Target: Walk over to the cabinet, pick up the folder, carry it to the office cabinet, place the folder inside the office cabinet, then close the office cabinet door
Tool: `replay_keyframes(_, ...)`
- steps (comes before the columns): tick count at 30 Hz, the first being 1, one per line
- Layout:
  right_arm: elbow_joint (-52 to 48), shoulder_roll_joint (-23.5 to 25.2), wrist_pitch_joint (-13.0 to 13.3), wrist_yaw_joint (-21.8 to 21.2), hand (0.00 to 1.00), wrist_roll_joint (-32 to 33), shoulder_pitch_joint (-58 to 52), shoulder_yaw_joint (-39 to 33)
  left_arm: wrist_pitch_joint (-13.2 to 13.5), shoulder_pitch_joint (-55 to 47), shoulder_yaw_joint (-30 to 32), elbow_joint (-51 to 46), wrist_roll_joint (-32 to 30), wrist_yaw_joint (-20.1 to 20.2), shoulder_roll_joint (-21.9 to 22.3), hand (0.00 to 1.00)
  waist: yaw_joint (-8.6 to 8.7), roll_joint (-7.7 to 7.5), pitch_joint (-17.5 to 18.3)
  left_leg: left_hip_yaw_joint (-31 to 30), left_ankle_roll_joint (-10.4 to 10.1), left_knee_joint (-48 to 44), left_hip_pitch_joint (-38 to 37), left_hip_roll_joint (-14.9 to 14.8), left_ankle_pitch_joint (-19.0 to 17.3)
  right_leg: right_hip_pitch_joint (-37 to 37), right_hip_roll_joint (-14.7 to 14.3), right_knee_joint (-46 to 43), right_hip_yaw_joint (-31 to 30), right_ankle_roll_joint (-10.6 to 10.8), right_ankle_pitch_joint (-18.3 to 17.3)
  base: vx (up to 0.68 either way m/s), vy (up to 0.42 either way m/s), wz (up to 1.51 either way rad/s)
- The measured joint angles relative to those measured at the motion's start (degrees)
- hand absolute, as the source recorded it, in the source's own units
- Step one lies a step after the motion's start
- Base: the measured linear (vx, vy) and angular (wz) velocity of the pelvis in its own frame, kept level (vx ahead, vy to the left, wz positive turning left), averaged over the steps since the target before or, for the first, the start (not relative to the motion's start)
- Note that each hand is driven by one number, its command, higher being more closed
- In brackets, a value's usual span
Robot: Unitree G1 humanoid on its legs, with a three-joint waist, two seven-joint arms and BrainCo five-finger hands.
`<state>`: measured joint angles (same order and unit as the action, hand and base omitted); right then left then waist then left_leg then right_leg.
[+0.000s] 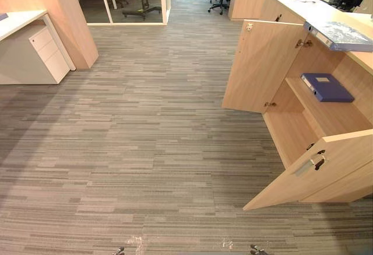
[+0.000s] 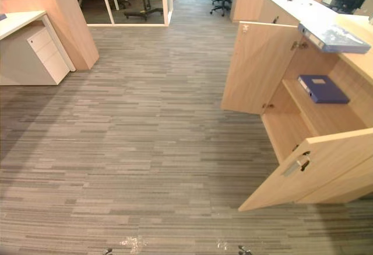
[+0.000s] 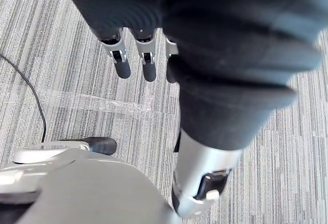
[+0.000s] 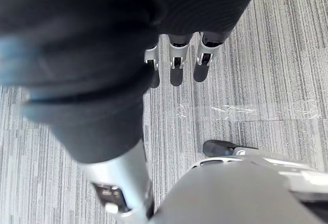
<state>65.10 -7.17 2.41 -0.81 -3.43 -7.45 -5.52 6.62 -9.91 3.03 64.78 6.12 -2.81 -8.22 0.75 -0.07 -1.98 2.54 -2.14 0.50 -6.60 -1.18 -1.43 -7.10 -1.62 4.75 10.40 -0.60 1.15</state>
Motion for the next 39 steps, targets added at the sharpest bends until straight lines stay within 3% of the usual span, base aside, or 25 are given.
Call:
replay_keyframes(11,0.13,-0.01,-0.01,-0.01,0.00,0.02,0.01,0.00,0.68,-0.34,-1.56,0.43,3.91,0.07,-0.31,0.00,-0.13,-0.35,-0.31,-0.06,0.12,0.23,-0.41,-0.06,0.08,-0.29,-0.06,0.35,0.14,0.13,-0.10,-0.01,0.005,0.00)
replay_keyframes(29,0.41,0.68,0.00,0.00,0.00,0.00,0.71,-0.10,1.26,0.24,-1.24,-0.87,-0.60,-1.94,-1.21,0.00,-0.05,-2.23,-1.36,-0.76,0.48,0.52,-0.21,0.23,0.20,-0.26,0.21,0.34,1.40,0.08,-0.17,0.00,0.003,0.02)
replay_keyframes(33,0.40,0.97,0.06,-0.19,0.00,0.03,1.27,-1.40,1.65,0.74,-0.18,-5.14,-0.09,-2.46,-1.08,0.00,0.06,-2.25,-2.98,-1.97,-0.40,-11.99,5.87,-0.01,-5.50,-0.32,0.51,-0.85,3.69,-1.08,-2.52,-0.03,0.012,0.25)
replay_keyframes(35,0.39,1.16,0.09,-0.26,0.00,0.04,1.65,-1.91,1.79,0.76,0.86,-7.55,1.10,-2.61,-1.11,0.00,-0.23,-2.23,-4.39,-1.36,-3.29,-23.03,10.80,-0.57,-7.54,-0.46,0.57,-2.31,4.29,-1.74,-3.58,-0.04,0.030,0.19)
replay_keyframes(38,0.13,0.85,0.08,-0.19,0.00,0.07,2.13,-2.21,2.01,0.43,3.90,-11.00,3.50,-2.97,-0.08,0.00,-0.84,-2.33,-6.22,1.82,-5.58,-41.11,18.83,-2.69,-6.42,-2.00,0.76,-4.49,4.17,-2.17,-5.26,0.03,0.014,0.02)
replay_keyframes(39,-0.19,0.83,-0.01,-0.18,0.00,0.05,2.32,-2.20,2.14,0.33,5.36,-11.71,4.32,-3.02,0.57,0.00,-1.28,-2.02,-6.48,3.27,-3.92,-45.37,21.30,-4.55,-8.12,-2.10,0.87,-5.61,3.81,-2.38,-5.95,0.10,0.012,-0.06)
